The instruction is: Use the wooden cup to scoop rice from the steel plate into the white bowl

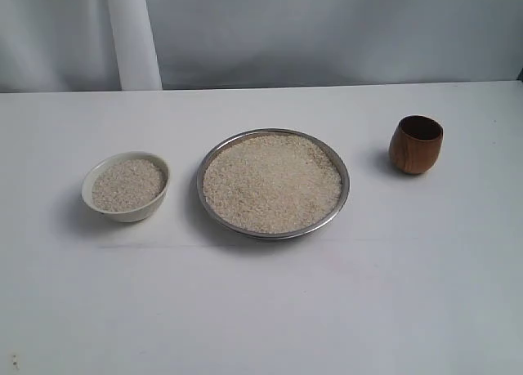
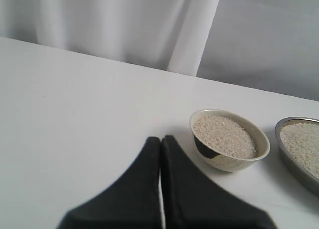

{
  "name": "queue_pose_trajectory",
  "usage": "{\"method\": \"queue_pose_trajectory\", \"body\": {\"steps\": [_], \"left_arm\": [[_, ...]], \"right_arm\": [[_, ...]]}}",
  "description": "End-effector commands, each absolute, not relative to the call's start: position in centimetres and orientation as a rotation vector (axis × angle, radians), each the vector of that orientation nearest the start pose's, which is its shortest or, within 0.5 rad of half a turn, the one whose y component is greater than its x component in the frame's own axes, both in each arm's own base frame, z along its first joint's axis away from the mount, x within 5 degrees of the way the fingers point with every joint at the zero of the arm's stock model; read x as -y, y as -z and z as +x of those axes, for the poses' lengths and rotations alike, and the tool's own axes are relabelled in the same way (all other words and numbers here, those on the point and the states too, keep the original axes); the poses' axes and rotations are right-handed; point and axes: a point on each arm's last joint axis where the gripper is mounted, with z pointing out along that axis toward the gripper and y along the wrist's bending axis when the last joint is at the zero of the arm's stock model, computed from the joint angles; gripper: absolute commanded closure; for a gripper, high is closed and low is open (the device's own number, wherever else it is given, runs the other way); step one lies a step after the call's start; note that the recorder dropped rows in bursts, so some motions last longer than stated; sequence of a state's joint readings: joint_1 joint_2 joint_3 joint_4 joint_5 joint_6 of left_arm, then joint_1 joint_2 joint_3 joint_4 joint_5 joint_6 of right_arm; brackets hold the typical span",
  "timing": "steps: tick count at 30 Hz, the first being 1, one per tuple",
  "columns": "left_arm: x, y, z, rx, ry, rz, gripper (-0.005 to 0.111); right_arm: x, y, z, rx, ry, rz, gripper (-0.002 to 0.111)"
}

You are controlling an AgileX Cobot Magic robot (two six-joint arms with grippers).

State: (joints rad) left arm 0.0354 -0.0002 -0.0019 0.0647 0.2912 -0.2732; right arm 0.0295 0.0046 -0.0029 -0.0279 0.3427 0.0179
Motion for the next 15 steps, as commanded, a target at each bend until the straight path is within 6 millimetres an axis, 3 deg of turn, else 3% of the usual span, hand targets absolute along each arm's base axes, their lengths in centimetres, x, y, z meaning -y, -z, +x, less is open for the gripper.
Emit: {"method": "queue_pose_trajectory", "body": {"steps": [1,15], "left_arm": [[-0.32,-18.74,5.46,-1.755,0.120,-0.231,0.107],[-0.32,-18.74,5.46,-1.755,0.120,-0.231,0.107]], "right_arm": [[-0.01,-18.24,5.35,-1.825,0.011,-0.032,0.108],[-0.02,-18.34,5.38,-1.813,0.008,-0.029,0.108]]}}
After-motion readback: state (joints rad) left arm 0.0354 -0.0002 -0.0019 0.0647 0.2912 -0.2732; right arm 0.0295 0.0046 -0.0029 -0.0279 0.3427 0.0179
